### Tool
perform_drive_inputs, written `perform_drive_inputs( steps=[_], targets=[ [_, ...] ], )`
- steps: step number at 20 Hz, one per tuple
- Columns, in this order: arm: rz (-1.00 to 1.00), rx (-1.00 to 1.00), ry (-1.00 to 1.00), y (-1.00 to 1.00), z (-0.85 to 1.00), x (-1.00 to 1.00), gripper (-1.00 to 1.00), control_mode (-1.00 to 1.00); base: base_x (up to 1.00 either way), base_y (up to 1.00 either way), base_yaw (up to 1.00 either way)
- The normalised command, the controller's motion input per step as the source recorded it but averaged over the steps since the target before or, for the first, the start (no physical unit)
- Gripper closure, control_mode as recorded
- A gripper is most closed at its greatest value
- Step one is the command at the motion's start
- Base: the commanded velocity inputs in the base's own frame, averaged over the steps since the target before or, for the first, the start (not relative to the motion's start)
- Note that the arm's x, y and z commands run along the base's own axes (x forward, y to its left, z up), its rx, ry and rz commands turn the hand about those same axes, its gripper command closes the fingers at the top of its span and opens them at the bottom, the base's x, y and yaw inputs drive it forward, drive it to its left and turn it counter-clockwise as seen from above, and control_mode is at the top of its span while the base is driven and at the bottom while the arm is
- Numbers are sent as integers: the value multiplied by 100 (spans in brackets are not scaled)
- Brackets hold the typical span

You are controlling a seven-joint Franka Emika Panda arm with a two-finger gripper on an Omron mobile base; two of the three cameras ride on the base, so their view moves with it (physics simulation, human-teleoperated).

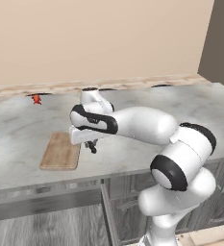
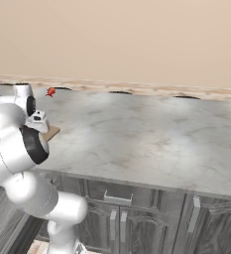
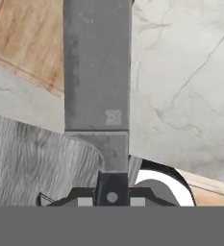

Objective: Open the drawer on the left and place the cutting tools on the cutting board.

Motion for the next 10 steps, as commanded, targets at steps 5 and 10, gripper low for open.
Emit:
perform_drive_inputs(
  steps=[5, 10],
  targets=[
    [4, 3, 0, 34, -25, 34, 100, -100, 0, 0, 0],
    [1, 1, 0, 24, -27, 36, 100, -100, 0, 0, 0]
  ],
)
